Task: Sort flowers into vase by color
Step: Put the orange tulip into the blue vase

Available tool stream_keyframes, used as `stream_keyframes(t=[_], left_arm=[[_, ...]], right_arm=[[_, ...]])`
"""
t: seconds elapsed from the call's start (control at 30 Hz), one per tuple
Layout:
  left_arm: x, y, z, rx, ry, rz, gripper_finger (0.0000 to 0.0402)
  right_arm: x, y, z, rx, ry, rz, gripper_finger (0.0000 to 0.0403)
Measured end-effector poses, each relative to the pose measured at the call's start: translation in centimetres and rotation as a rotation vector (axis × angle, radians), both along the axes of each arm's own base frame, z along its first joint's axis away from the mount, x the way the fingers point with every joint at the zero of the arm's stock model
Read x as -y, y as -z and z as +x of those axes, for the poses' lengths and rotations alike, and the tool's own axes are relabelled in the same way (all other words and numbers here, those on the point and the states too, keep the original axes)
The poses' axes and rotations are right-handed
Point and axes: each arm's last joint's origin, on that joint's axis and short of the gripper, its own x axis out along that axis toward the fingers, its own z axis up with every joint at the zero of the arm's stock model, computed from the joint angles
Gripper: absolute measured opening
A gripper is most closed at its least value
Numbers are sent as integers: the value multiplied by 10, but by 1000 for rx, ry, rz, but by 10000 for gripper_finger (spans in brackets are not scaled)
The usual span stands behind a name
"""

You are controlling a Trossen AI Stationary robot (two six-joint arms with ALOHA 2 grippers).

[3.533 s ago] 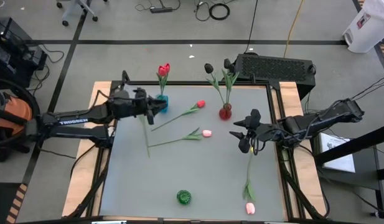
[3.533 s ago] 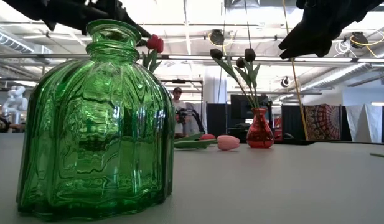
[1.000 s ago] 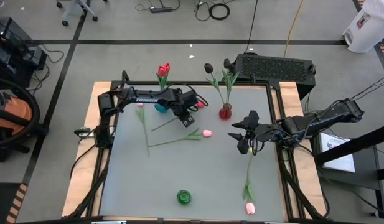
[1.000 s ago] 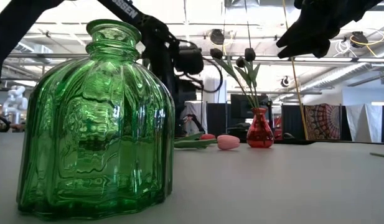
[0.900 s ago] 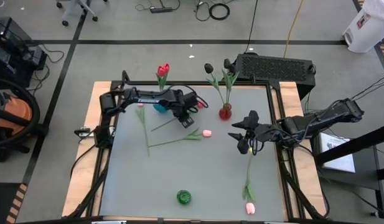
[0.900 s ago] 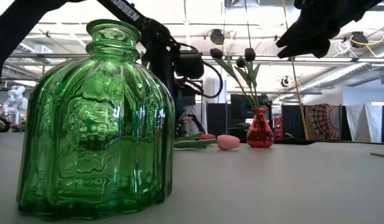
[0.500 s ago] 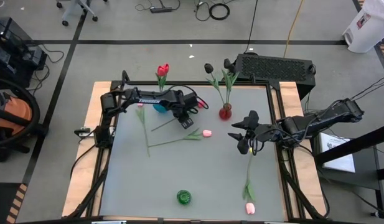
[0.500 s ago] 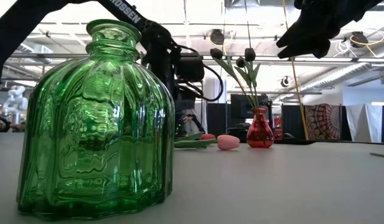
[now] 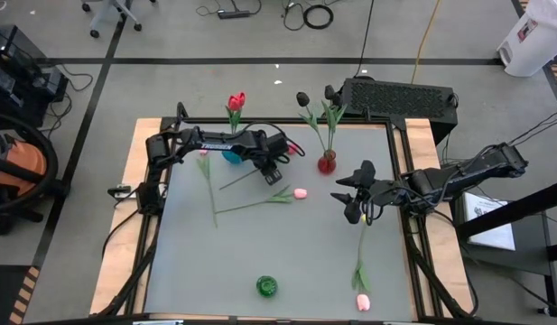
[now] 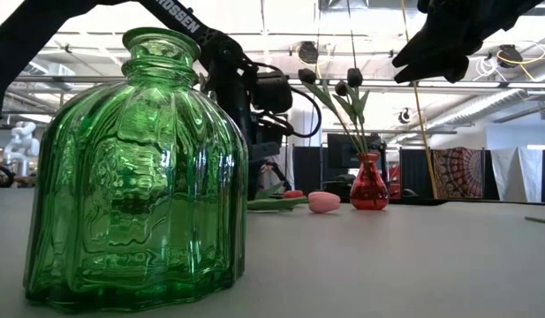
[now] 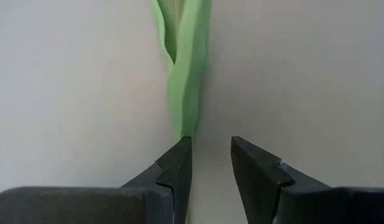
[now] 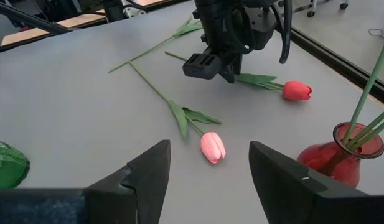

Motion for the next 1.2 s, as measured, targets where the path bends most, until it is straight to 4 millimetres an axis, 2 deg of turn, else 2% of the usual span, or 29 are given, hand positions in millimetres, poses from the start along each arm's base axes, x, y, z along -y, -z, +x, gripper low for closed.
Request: stream_keyframes(t=[0.23, 0.5, 0.73, 0.97, 1.2], left_arm=[[1, 0, 0, 4, 2, -14, 103], [2, 0, 0, 7, 6, -39, 8], [6, 0, 1, 13, -14, -61, 4], [22, 0, 6, 20, -12, -89, 3], [32, -15, 11, 9, 30, -94, 8]], right_arm=[[0, 0, 0, 0, 0, 0, 210], [0, 0, 0, 0, 0, 0, 210], [0, 0, 0, 0, 0, 0, 210], [0, 0, 0, -2, -2, -4, 210], [0, 0, 0, -3, -3, -7, 210]])
